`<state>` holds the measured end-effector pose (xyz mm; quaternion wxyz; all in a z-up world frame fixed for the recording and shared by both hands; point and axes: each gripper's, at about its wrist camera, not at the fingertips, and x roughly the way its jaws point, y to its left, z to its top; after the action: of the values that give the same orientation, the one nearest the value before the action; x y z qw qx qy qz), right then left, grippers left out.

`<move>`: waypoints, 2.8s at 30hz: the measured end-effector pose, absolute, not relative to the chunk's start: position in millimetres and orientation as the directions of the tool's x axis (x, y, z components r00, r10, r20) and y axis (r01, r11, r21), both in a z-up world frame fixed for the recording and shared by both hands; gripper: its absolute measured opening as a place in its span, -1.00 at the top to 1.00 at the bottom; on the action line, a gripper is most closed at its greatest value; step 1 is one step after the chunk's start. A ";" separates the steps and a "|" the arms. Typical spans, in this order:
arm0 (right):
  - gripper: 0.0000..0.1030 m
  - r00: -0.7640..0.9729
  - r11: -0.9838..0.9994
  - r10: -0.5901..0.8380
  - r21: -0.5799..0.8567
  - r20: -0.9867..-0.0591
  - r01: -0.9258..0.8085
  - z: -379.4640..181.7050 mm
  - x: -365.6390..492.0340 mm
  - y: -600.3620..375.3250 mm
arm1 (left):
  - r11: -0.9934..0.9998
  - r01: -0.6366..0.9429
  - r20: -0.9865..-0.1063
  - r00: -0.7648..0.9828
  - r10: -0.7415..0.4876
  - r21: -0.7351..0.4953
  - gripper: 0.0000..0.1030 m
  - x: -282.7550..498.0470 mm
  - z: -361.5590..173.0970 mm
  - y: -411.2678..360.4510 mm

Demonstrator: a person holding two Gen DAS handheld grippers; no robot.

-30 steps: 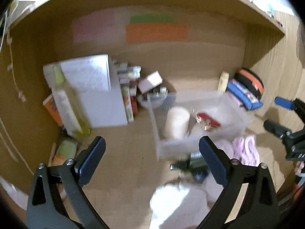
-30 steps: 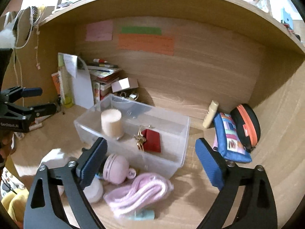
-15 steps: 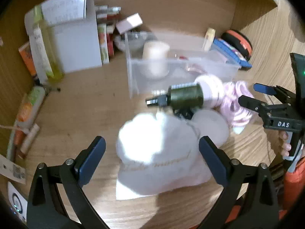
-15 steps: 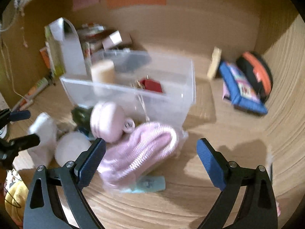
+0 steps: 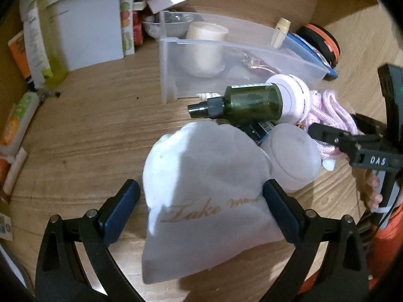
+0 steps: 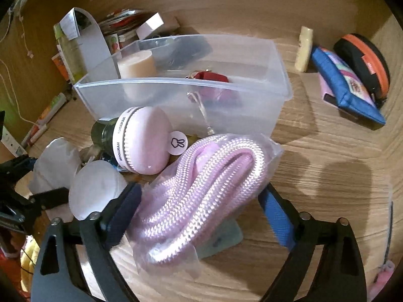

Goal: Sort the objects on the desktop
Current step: 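Grasp the bagged pink rope with the right gripper while the left grasps the white cloth bag, then carry the pink rope and white cloth bag into the clear box and release both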

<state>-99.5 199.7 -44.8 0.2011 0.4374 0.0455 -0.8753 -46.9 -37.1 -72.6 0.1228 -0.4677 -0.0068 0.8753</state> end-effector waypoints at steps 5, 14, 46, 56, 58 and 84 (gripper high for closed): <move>-0.19 -0.519 -0.904 -0.357 0.147 -0.777 0.402 -45.0 -101.3 202.9 | -0.962 -0.263 -0.794 -0.569 0.214 -0.071 -0.51 -37.9 -73.0 -28.7; 0.42 -0.527 -0.898 -0.400 0.205 -0.750 0.390 -36.9 -101.0 217.4 | -0.972 -0.208 -0.763 -0.609 0.215 -0.107 -0.36 -31.1 -69.9 -43.0; 0.64 -0.645 -0.883 -0.465 0.263 -0.606 0.389 21.2 -92.3 249.7 | -0.953 -0.174 -0.605 -0.741 0.293 -0.248 -0.32 -51.3 21.6 -58.9; 0.64 -0.661 -0.866 -0.498 0.277 -0.561 0.417 42.2 -104.4 246.0 | -0.942 -0.207 -0.577 -0.749 0.325 -0.262 -0.32 -82.9 40.3 -41.2; 0.64 -0.663 -0.863 -0.503 0.279 -0.554 0.422 44.6 -109.1 244.8 | -0.943 -0.211 -0.580 -0.747 0.326 -0.259 -0.32 -90.3 41.7 -37.1; 0.64 -0.657 -0.891 -0.449 0.249 -0.606 0.379 18.3 -201.5 216.4 | -0.923 -0.327 -0.684 -0.627 0.373 -0.204 -0.31 -188.5 4.8 38.2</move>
<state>-201.5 216.4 18.3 0.2278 0.3461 -0.0501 -0.9087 -188.5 38.2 4.8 0.1943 -0.3857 -0.0300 0.9014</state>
